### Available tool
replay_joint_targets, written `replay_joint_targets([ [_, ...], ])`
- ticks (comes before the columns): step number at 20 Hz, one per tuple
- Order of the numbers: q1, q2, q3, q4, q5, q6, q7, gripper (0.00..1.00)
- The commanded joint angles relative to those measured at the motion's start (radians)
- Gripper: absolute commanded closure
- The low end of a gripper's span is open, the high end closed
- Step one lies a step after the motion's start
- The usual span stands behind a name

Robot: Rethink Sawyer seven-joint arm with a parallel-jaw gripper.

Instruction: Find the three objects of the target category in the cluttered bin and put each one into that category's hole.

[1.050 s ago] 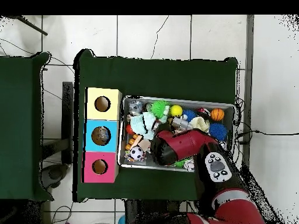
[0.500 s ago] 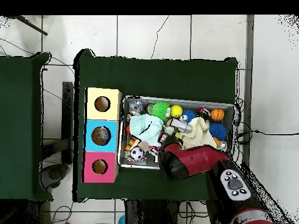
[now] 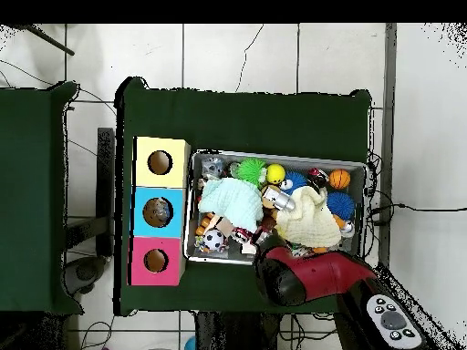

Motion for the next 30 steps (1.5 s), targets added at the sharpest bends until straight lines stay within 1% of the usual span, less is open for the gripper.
replay_joint_targets([
  [1, -0.028, -0.012, 0.127, 0.085, -0.025, 0.164, -0.141, 0.00],
  [6, -0.033, 0.016, 0.130, 0.062, -0.046, 0.154, -0.139, 0.00],
  [11, -0.043, 0.013, 0.143, 0.061, -0.044, 0.167, -0.146, 0.00],
  [17, -0.060, -0.003, 0.179, 0.050, -0.019, 0.215, -0.164, 0.00],
  [24, -0.094, -0.025, 0.232, 0.040, 0.000, 0.273, -0.192, 0.00],
  [27, -0.117, -0.035, 0.259, 0.023, 0.004, 0.280, -0.194, 0.00],
  [30, -0.156, -0.043, 0.307, -0.006, 0.022, 0.333, -0.238, 0.00],
])
